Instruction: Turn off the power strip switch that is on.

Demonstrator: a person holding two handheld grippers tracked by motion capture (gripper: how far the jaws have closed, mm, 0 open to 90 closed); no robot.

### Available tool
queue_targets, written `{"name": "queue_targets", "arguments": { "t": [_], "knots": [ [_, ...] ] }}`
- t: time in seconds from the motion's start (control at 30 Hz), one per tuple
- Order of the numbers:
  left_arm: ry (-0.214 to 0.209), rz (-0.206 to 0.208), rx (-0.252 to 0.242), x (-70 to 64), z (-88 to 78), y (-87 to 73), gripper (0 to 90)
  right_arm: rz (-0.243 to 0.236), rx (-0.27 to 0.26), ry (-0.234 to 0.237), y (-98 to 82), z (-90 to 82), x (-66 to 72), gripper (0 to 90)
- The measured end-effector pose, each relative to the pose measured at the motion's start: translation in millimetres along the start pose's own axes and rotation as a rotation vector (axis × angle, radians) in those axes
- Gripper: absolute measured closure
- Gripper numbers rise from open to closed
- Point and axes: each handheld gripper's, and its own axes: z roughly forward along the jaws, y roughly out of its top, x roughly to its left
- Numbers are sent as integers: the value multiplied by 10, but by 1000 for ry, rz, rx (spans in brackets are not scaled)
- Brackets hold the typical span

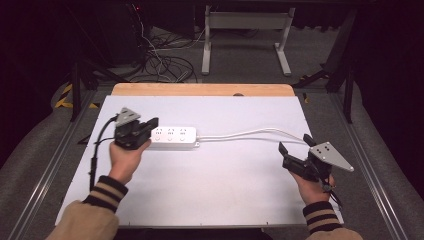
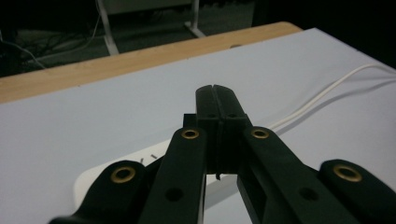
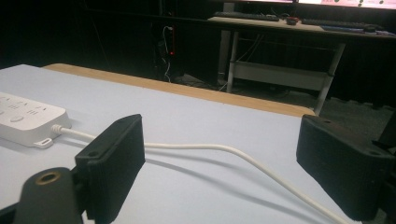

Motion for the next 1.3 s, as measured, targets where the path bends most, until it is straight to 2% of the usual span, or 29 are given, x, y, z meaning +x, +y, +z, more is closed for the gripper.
{"name": "queue_targets", "arguments": {
  "t": [0.07,0.1,0.13,0.17,0.2,0.23,0.27,0.3,0.4,0.5,0.63,0.7,0.73,0.77,0.8,0.87,0.9,0.93,0.97,1.07,1.3],
  "knots": [
    [1,1,-57,17,-265,-40,900,-2,1,-2,0,5,-1,155],
    [14,30,-127,24,-537,-121,900,3,0,-1,-1,10,2,155],
    [14,30,-127,24,-537,-121,900,3,0,-1,-1,10,2,155],
    [17,40,-167,36,-674,-184,900,0,0,0,-2,11,4,156],
    [20,-8,-213,88,-829,-251,900,-2,7,-2,-3,14,6,157],
    [20,-8,-213,88,-829,-251,900,-1,5,-3,-1,14,8,157],
    [29,-42,-241,117,-894,-278,900,-1,5,-3,-1,14,8,157],
    [59,-65,-274,144,-957,-312,900,1,1,-4,3,12,9,157],
    [101,-65,-299,184,-1001,-356,900,-3,7,-4,6,21,7,158],
    [112,-54,-308,169,-991,-362,900,-4,8,-2,-1,34,10,158],
    [102,-29,-306,134,-969,-364,899,-15,23,-1,-15,48,24,158],
    [109,-5,-314,126,-954,-383,899,-15,23,-2,-16,46,24,158],
    [116,4,-312,125,-938,-397,865,-14,22,-3,-16,41,24,158],
    [123,14,-315,127,-923,-411,725,-14,22,-3,-16,39,23,158],
    [150,28,-324,126,-894,-433,582,-13,20,-2,-18,36,21,158],
    [174,20,-323,145,-844,-443,357,-13,22,-3,-21,35,19,158],
    [184,14,-332,157,-824,-448,357,-13,22,-3,-21,35,19,158],
    [194,8,-329,168,-812,-446,197,-13,22,-4,-25,36,16,158],
    [196,-1,-332,177,-806,-444,143,-12,24,-6,-25,35,13,158],
    [218,-6,-374,184,-816,-456,101,-10,25,-8,-24,33,9,158],
    [243,-8,-386,195,-807,-470,55,-9,21,-6,-23,41,9,158]
  ]
}}
